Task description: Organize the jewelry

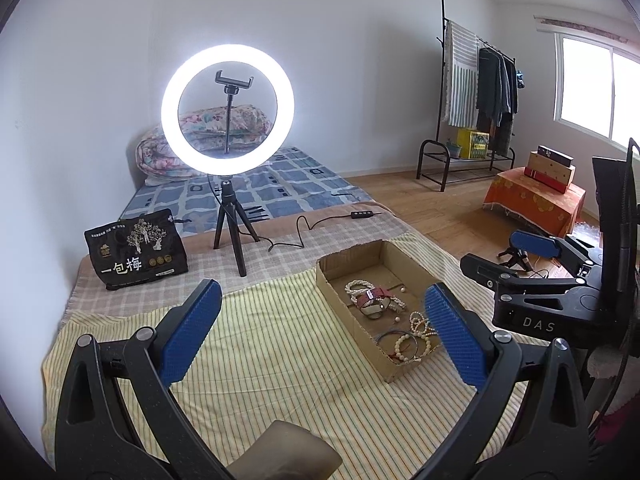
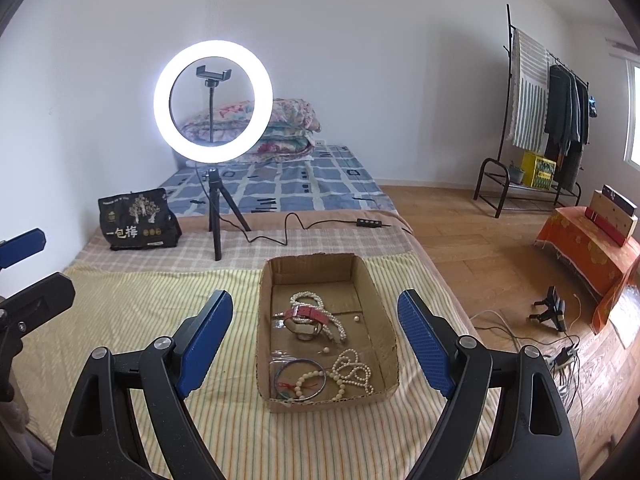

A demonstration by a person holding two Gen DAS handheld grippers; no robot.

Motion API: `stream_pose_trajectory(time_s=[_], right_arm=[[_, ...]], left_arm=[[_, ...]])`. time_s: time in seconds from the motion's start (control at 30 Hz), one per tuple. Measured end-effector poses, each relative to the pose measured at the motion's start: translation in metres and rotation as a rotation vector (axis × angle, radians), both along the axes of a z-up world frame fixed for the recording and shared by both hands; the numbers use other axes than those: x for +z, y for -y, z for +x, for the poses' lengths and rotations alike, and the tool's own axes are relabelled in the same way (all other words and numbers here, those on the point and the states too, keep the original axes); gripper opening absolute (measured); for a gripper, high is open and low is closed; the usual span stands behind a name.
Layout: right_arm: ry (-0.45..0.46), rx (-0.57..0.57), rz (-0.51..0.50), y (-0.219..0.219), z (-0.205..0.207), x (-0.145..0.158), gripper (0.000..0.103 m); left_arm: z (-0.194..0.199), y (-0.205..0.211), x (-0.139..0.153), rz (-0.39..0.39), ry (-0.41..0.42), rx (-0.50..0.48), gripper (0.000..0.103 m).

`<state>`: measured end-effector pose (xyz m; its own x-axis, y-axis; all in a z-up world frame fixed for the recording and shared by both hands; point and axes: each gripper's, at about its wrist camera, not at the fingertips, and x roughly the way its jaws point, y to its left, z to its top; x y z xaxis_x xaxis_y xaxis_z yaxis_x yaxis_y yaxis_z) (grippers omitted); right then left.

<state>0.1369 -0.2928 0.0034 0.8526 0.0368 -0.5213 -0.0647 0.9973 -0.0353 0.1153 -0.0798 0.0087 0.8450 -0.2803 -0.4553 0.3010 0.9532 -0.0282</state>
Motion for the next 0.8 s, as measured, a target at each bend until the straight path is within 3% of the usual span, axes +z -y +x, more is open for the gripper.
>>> stream_pose_trajectory(time_s=[0.8], right_arm=[[-0.021, 0.016, 0.0, -0.0068, 0.0021, -0.0045, 0.085]], left_arm=[[-0.0027, 0.0049, 0.0021, 0.004, 0.003, -0.007, 0.103]])
